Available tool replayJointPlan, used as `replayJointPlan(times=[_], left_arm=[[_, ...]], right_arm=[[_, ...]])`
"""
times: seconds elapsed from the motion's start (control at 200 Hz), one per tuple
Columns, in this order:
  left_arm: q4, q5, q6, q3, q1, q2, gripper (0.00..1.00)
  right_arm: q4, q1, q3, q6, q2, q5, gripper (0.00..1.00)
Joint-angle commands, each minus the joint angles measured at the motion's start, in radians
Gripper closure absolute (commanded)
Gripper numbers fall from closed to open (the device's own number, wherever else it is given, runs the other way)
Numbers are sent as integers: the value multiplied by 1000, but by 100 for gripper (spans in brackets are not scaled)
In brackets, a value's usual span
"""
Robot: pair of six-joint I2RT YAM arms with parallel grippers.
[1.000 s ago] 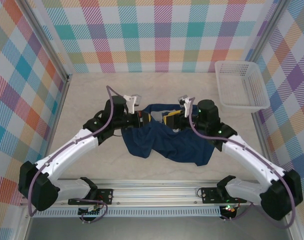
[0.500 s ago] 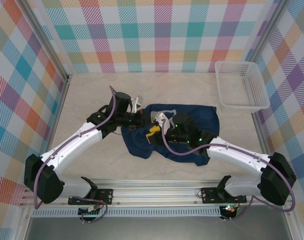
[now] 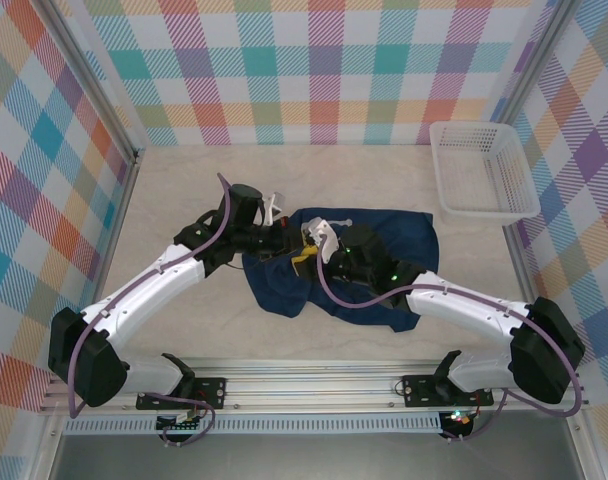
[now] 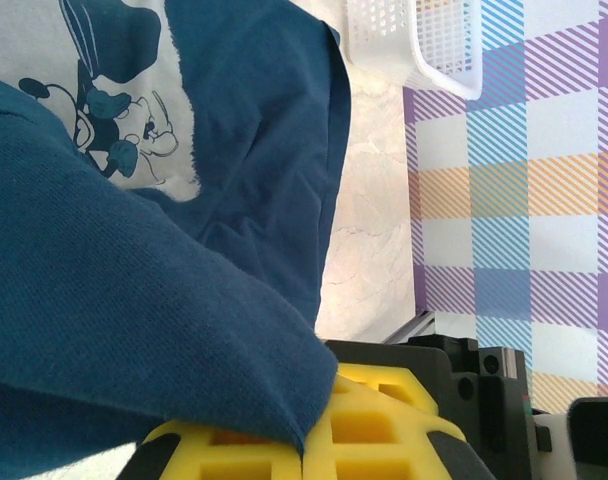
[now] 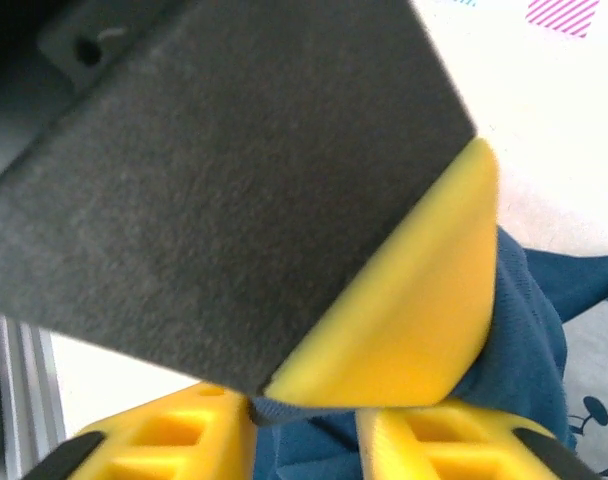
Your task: Fold the inside-out t-shirt
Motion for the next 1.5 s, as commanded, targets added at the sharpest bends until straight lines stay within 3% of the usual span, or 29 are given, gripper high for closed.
replayJointPlan(times=[0.0,0.145,0.34,0.515,0.665,0.815,1.0,1.205,1.495], left_arm=[[20,9,-16,4,3,8,100],[19,-16,-11,3,4,7,100],[25,-42,-1,4,14,7,100],[28,-55,23,8,32,-4,93],[24,-59,37,5,44,-9,80],[11,-73,60,-5,67,-34,74],[9,-105,165,-62,88,-128,62],[241,-42,237,-273,67,-188,62],[346,-70,318,-237,-30,-58,61]], right_arm=[[78,5,2,29,-11,15,78],[70,5,-24,40,-42,41,100],[16,2,-65,57,-94,56,100],[17,-40,-92,118,-131,-15,100],[41,-87,-100,185,-139,-96,100],[82,-138,-103,257,-137,-177,100],[170,-223,-94,415,-139,-284,100],[245,-310,-54,567,-105,-415,100],[181,-354,49,616,-93,-525,100]])
